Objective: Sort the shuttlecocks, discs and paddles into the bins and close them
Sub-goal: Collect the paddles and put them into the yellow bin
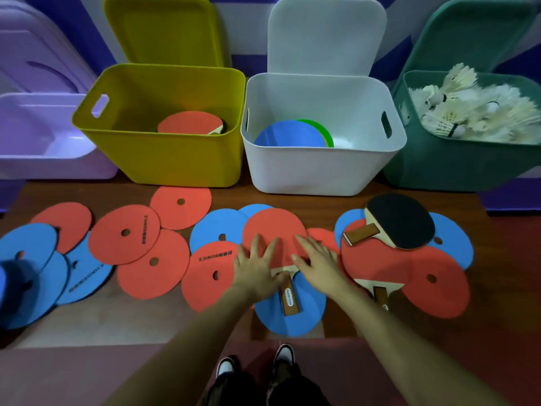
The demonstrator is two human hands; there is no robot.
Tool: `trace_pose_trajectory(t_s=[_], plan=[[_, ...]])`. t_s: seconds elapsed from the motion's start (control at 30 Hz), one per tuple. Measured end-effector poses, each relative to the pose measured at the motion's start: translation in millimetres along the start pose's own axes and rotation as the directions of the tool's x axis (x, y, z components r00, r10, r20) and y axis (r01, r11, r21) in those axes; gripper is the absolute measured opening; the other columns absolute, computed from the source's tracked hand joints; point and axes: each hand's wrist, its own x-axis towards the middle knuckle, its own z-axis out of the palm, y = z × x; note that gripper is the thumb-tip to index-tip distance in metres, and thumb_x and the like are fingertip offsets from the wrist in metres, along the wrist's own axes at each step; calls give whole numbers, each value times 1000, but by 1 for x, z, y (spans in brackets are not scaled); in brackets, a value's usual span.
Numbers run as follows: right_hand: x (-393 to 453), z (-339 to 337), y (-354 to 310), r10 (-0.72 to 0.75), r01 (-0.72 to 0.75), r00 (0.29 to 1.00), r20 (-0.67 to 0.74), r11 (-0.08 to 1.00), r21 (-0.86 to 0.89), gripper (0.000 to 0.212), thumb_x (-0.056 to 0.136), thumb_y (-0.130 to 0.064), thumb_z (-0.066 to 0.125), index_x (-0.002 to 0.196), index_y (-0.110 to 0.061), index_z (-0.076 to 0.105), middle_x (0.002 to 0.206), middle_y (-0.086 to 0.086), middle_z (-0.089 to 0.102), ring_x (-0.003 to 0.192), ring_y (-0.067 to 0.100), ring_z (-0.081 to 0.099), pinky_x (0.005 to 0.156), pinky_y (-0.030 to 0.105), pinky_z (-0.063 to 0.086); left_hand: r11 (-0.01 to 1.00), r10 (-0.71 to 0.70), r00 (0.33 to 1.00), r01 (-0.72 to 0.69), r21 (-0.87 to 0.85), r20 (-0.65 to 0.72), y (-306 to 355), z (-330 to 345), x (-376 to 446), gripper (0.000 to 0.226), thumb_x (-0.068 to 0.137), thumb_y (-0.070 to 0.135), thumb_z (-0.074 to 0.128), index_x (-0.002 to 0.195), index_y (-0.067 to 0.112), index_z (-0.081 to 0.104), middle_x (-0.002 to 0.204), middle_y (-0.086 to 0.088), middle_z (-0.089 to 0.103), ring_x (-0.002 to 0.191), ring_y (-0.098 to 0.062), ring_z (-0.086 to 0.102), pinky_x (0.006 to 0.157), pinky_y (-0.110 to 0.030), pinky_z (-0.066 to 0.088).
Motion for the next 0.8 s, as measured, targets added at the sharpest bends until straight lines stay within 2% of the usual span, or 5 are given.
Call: trace_pose_trajectory(t_s=[0.13,0.27,0.43,0.6,0.8], plan=[[-5,0,3,-86,96,991,-103,991,90,50,99,-31,40,147,-29,23,151,-2,31,139,18,24,110,32,11,999,33,990,-35,-12,-138,-1,-2,1,76,83,60,44,148,34,15,156,-5,7,137,-44,10,109,-52,18],[-7,6,9,-148,160,979,-141,984,82,53,99,-25,39,148,-26,17,144,-1,40,133,15,33,107,28,15,983,177,934,-180,18,-309,-9,-15,18,80,73,62,33,143,22,38,149,-14,29,130,-53,23,99,-59,29],[-3,8,12,-143,146,980,-141,989,10,50,100,-26,36,147,-25,19,144,-2,40,134,14,32,110,30,16,993,63,994,-53,102,-93,-13,-23,29,88,76,76,40,148,38,8,157,-8,-4,141,-43,2,110,-59,10],[-3,2,14,-57,56,969,-241,998,-14,47,99,-26,38,144,-21,29,146,0,38,136,17,30,111,33,16,981,-60,997,67,182,-44,1,7,11,102,62,90,38,143,49,-10,156,-4,-16,138,-49,-6,107,-66,8],[-11,-7,27,25,-27,942,-336,1000,-1,43,97,-23,42,140,-17,39,142,3,43,133,21,35,109,35,21,985,-101,986,117,123,-133,5,6,20,89,72,81,42,146,44,8,157,3,2,134,-49,12,107,-57,21]])
